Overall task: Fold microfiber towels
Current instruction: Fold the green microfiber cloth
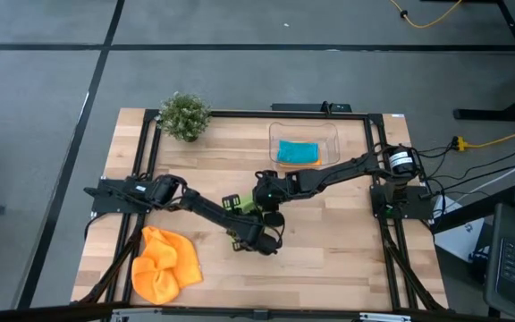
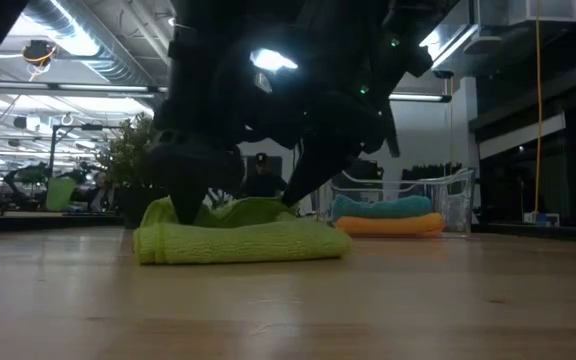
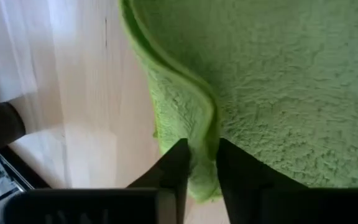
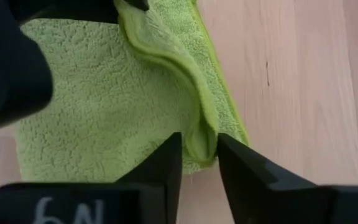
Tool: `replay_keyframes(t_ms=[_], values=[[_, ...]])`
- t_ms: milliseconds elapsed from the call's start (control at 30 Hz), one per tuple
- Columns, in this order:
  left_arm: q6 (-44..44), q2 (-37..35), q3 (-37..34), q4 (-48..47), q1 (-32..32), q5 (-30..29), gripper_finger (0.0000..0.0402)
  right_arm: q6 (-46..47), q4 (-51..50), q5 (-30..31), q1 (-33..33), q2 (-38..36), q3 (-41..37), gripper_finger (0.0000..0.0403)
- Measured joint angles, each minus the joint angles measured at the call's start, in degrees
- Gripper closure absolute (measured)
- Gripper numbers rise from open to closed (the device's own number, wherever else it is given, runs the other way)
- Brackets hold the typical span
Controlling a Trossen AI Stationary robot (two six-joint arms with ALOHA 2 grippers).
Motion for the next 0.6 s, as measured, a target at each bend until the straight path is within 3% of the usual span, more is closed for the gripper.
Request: replay_keyframes(t_ms=[233, 433, 600], values=[[-2.9, 0.0, 0.0, -4.8, 0.7, -0.9, 0.0288, 0.2, 0.2, 0.1, 0.0, 0.0, 0.0, 0.0259], [-2.9, -1.4, 1.5, -4.4, 0.8, 0.0, 0.0287, 0.2, -0.5, 0.0, -0.1, -0.7, 0.1, 0.0247], [-4.9, -6.5, 3.4, -4.5, 0.0, 3.1, 0.0287, 1.6, -3.1, -0.6, 0.0, -3.6, 0.0, 0.0246]])
